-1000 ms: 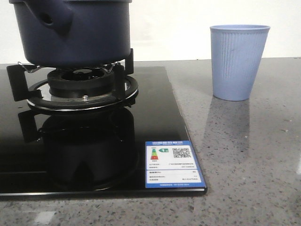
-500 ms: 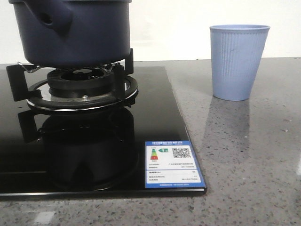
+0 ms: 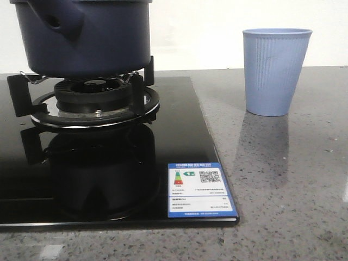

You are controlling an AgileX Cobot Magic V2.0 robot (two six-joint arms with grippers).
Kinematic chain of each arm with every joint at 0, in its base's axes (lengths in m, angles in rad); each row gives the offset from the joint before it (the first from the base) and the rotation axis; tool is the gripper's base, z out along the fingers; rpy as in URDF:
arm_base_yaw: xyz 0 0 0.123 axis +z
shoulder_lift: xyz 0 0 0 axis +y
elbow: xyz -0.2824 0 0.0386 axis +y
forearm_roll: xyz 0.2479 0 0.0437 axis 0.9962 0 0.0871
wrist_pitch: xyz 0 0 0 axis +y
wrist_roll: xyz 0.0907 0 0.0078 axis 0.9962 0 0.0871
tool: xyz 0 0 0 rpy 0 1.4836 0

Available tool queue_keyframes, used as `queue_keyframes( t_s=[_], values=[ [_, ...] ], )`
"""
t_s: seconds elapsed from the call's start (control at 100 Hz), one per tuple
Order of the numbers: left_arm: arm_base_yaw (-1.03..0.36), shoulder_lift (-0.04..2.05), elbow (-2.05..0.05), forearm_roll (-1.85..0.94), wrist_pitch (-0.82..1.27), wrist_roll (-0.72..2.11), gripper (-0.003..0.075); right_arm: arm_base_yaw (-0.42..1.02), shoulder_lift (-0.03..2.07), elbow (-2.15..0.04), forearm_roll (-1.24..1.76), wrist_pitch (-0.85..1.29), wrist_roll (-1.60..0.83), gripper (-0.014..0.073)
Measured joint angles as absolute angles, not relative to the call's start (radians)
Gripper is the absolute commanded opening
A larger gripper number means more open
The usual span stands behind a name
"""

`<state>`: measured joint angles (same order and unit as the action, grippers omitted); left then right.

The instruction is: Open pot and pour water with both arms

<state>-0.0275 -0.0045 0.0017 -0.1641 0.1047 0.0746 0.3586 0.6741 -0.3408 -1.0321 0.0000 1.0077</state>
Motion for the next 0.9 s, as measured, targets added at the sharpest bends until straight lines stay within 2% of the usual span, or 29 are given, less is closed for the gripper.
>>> queue_keyframes(
  t_s=[0.18, 0.27, 0.5, 0.9],
  values=[
    [-0.028, -0.005, 0.002, -0.164, 0.105, 0.075, -0.0019, 0.304, 0.672, -0.358, -1.63, -0.041, 1.667, -0.0069],
    [-0.028, -0.005, 0.002, -0.164, 0.105, 0.075, -0.0019, 0.272, 0.651, -0.362, -1.761, -0.042, 1.828, -0.0069],
    [-0.028, -0.005, 0.002, -0.164, 0.105, 0.075, -0.0019, 0.2, 0.533, -0.365, -1.816, -0.024, 1.898, -0.0069],
    [-0.028, -0.005, 0.002, -0.164, 0.105, 0.075, -0.0019, 0.193, 0.526, -0.367, -1.77, 0.01, 1.88, -0.0069]
  ],
)
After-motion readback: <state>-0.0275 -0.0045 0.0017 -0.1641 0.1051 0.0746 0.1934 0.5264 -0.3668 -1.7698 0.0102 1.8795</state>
